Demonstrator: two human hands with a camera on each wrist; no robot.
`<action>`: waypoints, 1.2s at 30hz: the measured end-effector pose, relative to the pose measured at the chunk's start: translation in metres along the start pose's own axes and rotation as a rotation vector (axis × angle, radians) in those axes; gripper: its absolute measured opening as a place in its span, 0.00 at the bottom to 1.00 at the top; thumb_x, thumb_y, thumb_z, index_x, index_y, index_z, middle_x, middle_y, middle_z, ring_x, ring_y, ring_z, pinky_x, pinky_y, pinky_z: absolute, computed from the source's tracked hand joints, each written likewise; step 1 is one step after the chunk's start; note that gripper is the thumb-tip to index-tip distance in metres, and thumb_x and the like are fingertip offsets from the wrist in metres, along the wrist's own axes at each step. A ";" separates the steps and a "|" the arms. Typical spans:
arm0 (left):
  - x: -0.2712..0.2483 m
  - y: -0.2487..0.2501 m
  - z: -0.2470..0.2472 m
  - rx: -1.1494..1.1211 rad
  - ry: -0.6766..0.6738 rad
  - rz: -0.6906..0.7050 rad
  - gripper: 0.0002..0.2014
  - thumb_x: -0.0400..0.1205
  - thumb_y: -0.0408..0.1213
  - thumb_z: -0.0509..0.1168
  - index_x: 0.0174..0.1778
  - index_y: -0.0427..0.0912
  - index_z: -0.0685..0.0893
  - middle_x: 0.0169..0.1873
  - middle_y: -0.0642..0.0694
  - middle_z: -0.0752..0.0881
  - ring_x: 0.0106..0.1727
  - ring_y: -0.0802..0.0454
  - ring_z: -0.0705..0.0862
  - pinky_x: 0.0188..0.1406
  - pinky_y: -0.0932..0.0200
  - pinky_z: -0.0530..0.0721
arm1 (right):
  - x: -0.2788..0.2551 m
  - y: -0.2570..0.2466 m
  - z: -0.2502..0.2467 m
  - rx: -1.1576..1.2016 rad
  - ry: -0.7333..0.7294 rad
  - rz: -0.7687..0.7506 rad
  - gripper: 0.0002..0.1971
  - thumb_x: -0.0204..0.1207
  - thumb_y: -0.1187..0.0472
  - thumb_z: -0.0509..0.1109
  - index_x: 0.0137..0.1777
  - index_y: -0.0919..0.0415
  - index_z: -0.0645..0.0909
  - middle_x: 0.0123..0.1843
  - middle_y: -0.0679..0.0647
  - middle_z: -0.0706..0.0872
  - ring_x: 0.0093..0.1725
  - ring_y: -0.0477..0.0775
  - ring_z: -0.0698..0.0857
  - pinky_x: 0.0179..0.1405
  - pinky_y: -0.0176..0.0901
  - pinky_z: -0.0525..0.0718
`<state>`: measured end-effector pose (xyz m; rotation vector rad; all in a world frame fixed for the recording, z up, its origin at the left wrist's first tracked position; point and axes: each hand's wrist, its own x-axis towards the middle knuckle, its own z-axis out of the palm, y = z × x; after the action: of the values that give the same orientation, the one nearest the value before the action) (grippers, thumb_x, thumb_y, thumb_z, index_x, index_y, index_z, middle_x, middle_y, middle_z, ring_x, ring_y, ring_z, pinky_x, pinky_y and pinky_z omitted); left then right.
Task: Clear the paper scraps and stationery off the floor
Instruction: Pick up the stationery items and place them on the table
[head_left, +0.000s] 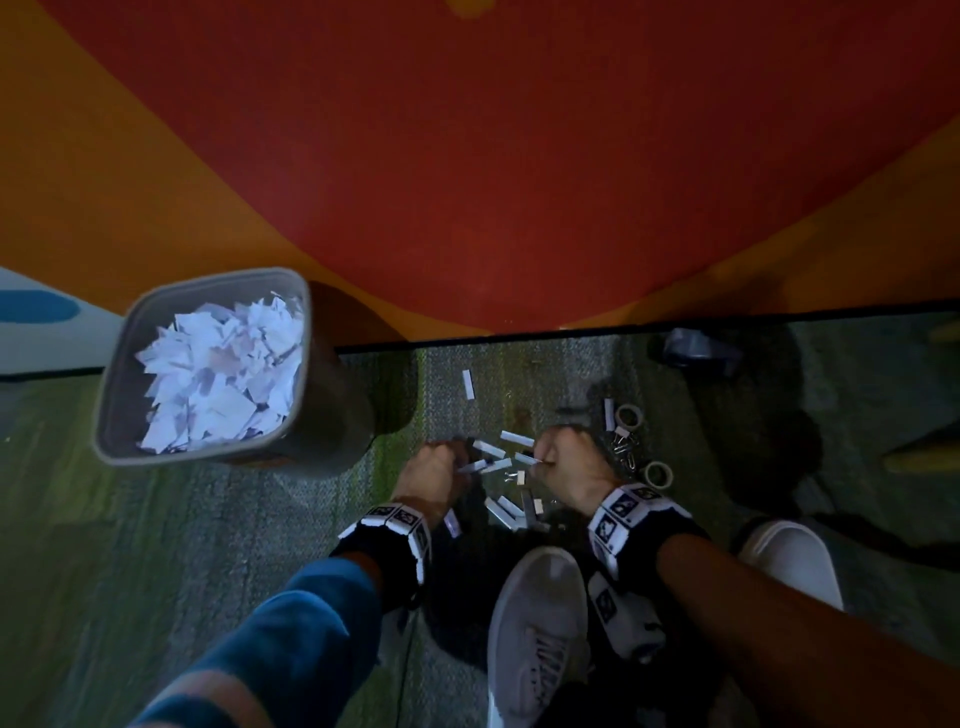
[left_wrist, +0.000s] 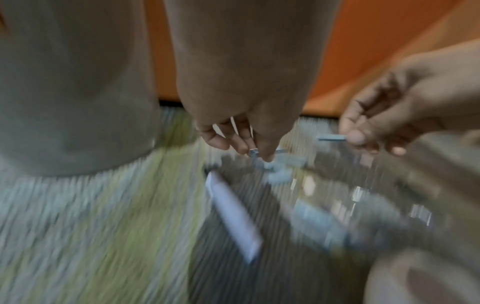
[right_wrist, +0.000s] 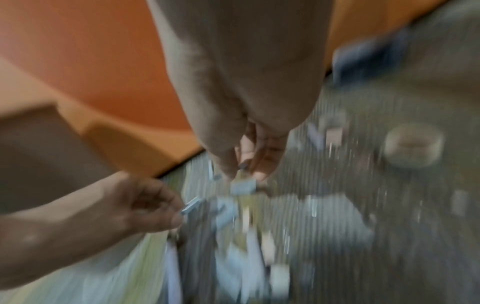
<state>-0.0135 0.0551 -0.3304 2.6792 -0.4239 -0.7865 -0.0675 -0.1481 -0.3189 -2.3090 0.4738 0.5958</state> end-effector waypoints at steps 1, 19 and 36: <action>-0.003 0.007 -0.011 -0.062 0.026 0.001 0.07 0.80 0.39 0.70 0.53 0.48 0.87 0.49 0.44 0.88 0.53 0.44 0.87 0.54 0.50 0.85 | -0.005 -0.001 -0.016 0.041 -0.003 -0.041 0.06 0.73 0.61 0.76 0.40 0.52 0.81 0.47 0.54 0.87 0.51 0.57 0.86 0.57 0.52 0.86; -0.116 0.393 -0.249 -0.432 0.511 0.758 0.10 0.80 0.38 0.72 0.57 0.50 0.89 0.48 0.55 0.85 0.43 0.61 0.84 0.43 0.65 0.85 | -0.288 -0.029 -0.409 0.141 0.731 -0.188 0.03 0.72 0.60 0.80 0.40 0.54 0.89 0.32 0.48 0.85 0.31 0.42 0.79 0.29 0.35 0.75; -0.165 0.659 -0.165 -0.246 0.272 1.049 0.14 0.77 0.35 0.75 0.58 0.41 0.90 0.49 0.46 0.91 0.46 0.56 0.86 0.52 0.59 0.86 | -0.387 0.151 -0.491 0.354 1.098 0.337 0.10 0.72 0.68 0.74 0.52 0.59 0.86 0.50 0.59 0.87 0.45 0.56 0.87 0.32 0.38 0.82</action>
<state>-0.1792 -0.4461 0.1274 1.8706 -1.3657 -0.1294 -0.3226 -0.5336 0.1283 -2.0291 1.3507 -0.6509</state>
